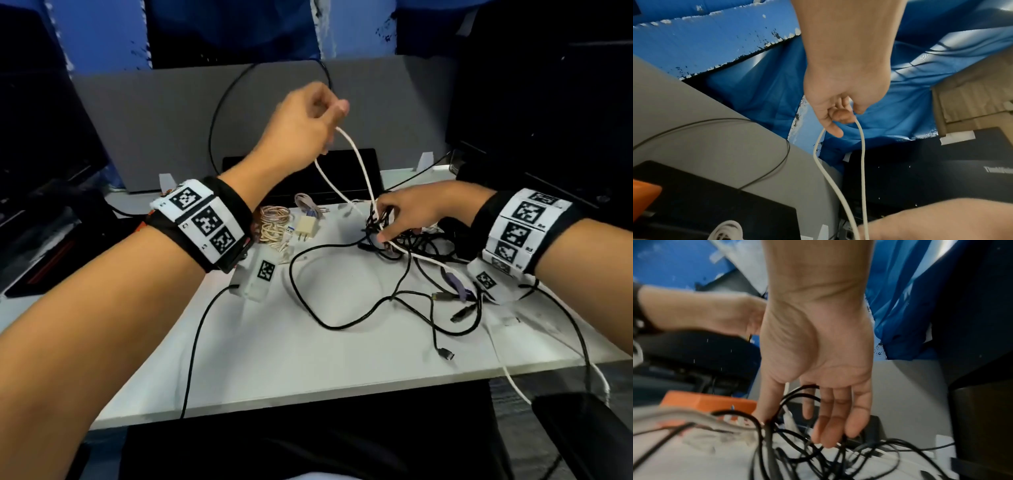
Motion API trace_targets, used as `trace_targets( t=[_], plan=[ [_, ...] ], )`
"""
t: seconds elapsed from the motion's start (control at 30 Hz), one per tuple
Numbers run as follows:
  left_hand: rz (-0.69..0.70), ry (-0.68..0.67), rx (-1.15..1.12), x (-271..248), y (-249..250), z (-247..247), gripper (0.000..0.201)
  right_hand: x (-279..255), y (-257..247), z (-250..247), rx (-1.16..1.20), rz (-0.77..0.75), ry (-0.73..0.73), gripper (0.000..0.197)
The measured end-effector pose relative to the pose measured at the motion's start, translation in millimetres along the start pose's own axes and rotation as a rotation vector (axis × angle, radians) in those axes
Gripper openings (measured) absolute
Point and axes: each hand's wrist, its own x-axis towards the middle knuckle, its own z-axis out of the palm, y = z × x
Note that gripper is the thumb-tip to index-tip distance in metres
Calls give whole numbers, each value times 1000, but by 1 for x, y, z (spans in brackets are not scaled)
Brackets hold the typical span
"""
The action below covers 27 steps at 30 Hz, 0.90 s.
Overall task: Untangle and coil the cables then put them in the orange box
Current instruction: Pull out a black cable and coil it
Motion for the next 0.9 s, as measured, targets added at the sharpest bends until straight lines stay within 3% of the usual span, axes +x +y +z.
trace_targets(
  t=[0.1,0.23,0.3,0.4,0.43,0.5,0.6,0.73,0.9],
  plan=[
    [14,-151,176,-12,1,4,20,7,9,-6,-9,-10,182,12],
    [-64,-371,308,-26,-5,10,21,10,11,-33,132,50,491,7],
    [-124,-515,294,-31,-11,17,27,10,8,-45,265,56,512,15],
    [-106,-715,372,-40,-15,27,31,6,3,-60,327,75,328,14],
    [-97,-785,395,-44,-17,30,32,4,2,-62,282,91,249,6],
    [-74,-904,440,-52,-19,38,36,-2,-3,-60,169,114,31,11],
    [-23,-979,627,-65,-22,55,51,-9,-16,-37,25,107,-278,14],
    [109,-1050,815,-82,-36,87,36,-11,-33,-7,-98,45,-350,12],
    [93,-854,828,-77,-39,94,26,-7,-40,12,-172,-13,-332,11]
  ],
)
